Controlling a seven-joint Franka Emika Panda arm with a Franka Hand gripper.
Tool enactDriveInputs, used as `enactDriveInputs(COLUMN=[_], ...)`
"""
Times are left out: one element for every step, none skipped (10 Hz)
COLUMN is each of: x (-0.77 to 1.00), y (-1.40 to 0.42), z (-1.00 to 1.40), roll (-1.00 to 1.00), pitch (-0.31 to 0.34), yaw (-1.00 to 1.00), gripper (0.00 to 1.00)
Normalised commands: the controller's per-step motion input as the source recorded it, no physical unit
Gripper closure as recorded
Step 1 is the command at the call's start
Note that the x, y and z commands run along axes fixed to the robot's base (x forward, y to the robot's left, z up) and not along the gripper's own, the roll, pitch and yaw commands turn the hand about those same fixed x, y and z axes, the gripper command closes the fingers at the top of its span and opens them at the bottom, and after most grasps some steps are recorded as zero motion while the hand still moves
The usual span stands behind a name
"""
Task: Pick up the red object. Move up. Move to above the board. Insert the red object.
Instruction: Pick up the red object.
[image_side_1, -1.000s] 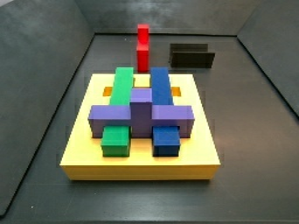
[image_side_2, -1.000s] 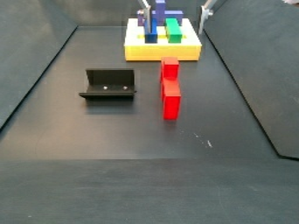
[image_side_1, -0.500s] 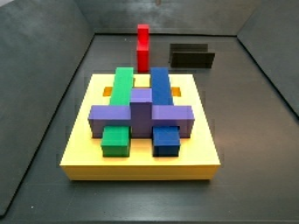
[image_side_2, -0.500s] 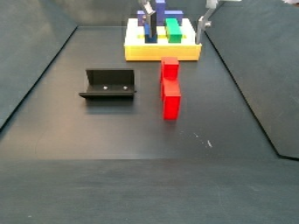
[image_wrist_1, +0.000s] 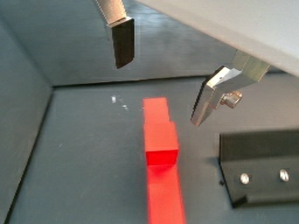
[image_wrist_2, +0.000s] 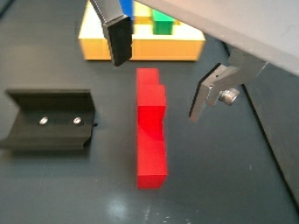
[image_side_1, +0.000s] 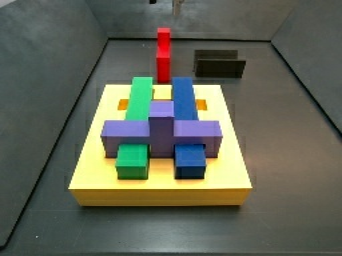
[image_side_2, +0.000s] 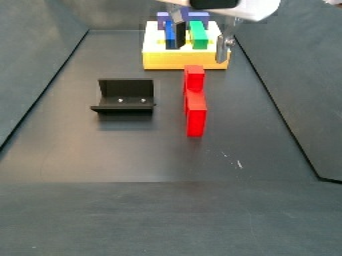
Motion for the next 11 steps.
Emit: enactDriveInputs(x=[0.00,0.00,0.00,0.00,0.00,0.00,0.00,0.00,0.14,0.15,0.22], y=[-0.01,-0.02,-0.08,-0.09,-0.09,-0.08,-0.08,-0.10,-0.07,-0.11,-0.16], z=[-0.22,-0.18,-0.13,-0.10,-0.09,-0.10,-0.13,-0.30,-0.34,-0.45,-0.41], roll=[-0.08,-0.08,-0.13,-0.17,-0.19,-0.21,-0.21,-0.17,-0.18,-0.13,-0.12], pitch=[-0.109,-0.084,-0.077,-0.076,-0.066,-0.076,-0.079,-0.099,-0.087,-0.074,-0.056], yaw=[-1.00,-1.00,-0.94,-0.87,-0.86,-0.83,-0.81,-0.76,-0.68,-0.67,-0.63], gripper=[0.00,0.00,0.00,0.00,0.00,0.00,0.00,0.00,0.00,0.00,0.00])
